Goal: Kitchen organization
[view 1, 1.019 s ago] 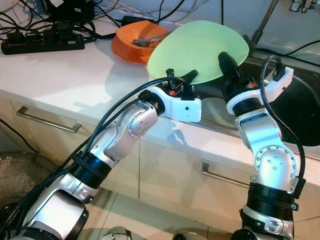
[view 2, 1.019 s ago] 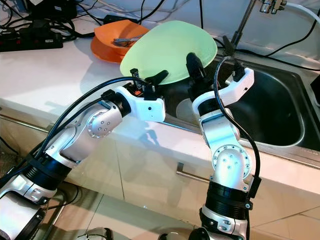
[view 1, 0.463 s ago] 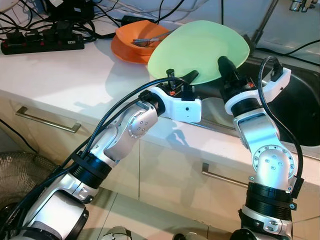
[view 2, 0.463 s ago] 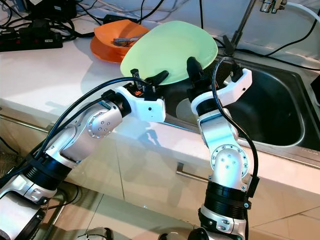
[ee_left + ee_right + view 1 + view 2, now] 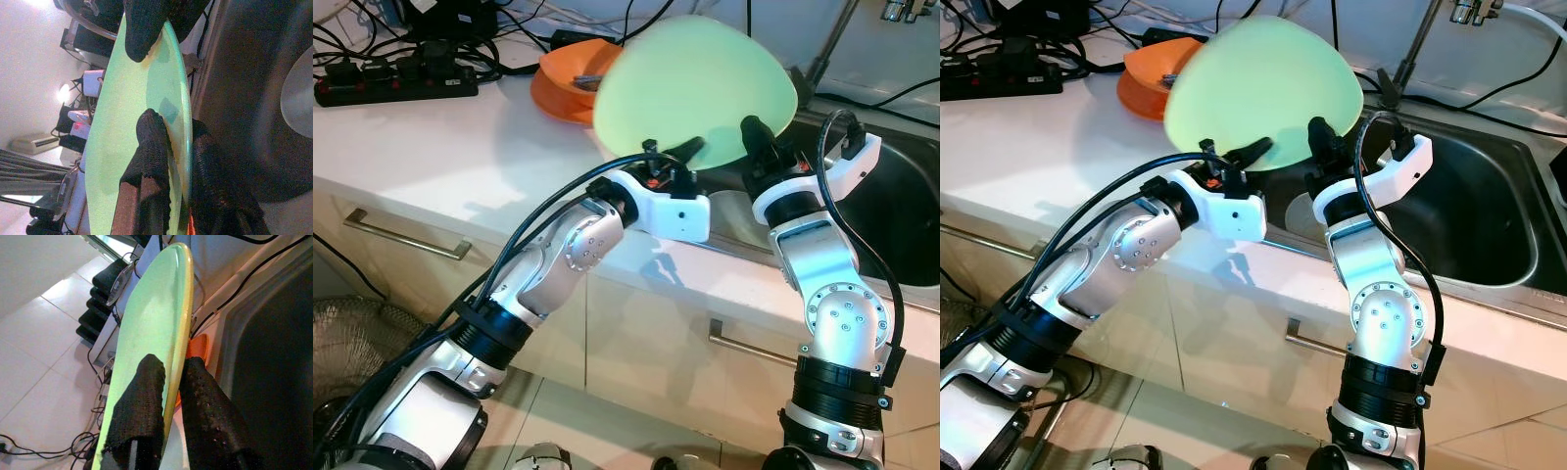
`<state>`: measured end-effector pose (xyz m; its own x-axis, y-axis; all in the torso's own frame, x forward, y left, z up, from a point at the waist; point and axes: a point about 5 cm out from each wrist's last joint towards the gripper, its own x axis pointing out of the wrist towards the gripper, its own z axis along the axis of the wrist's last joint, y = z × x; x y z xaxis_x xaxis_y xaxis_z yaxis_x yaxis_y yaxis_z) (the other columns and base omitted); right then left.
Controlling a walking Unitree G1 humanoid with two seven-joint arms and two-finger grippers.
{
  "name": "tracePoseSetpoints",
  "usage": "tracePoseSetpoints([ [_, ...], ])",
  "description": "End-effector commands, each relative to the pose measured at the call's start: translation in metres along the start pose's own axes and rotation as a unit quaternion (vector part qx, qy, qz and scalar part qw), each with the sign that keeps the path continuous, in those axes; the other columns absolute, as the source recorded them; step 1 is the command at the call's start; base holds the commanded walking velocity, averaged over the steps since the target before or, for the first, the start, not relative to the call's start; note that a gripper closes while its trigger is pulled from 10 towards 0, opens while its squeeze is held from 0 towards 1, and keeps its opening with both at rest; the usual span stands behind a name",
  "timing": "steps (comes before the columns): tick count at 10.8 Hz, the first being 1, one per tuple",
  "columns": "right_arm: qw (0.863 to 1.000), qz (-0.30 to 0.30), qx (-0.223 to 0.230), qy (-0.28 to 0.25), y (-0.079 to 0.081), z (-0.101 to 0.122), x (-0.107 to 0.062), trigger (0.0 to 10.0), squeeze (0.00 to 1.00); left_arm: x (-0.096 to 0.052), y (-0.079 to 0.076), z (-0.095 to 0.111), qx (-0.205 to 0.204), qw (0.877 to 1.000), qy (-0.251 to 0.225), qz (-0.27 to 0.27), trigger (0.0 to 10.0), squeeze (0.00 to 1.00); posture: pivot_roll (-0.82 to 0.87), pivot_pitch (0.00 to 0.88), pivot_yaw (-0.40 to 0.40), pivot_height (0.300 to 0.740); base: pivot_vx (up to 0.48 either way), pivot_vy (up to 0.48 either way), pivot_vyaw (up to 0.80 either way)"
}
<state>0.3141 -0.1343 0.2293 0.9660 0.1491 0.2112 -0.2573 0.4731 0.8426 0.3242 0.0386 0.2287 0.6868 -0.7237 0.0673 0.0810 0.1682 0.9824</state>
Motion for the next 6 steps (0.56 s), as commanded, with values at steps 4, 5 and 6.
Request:
tracePoseSetpoints([
  [4,0.999,-0.026,0.008,-0.022,-0.004,0.003,0.002,0.0,0.00,0.002,0.014,0.008,-0.006,0.999,-0.023,0.029,10.0,1.00,0.05,0.077,-0.072,0.740,0.000,0.000,0.00],
  [5,0.997,-0.056,0.014,-0.053,-0.010,0.010,0.003,0.0,0.00,0.002,0.014,0.010,-0.014,0.999,-0.026,0.032,10.0,1.00,0.05,0.076,-0.072,0.740,0.000,0.000,0.00],
  [6,0.992,-0.084,0.022,-0.086,-0.016,0.018,0.005,0.0,0.00,0.002,0.012,0.010,-0.030,0.999,-0.027,0.030,10.0,1.00,0.05,0.076,-0.072,0.740,0.000,0.000,0.00],
])
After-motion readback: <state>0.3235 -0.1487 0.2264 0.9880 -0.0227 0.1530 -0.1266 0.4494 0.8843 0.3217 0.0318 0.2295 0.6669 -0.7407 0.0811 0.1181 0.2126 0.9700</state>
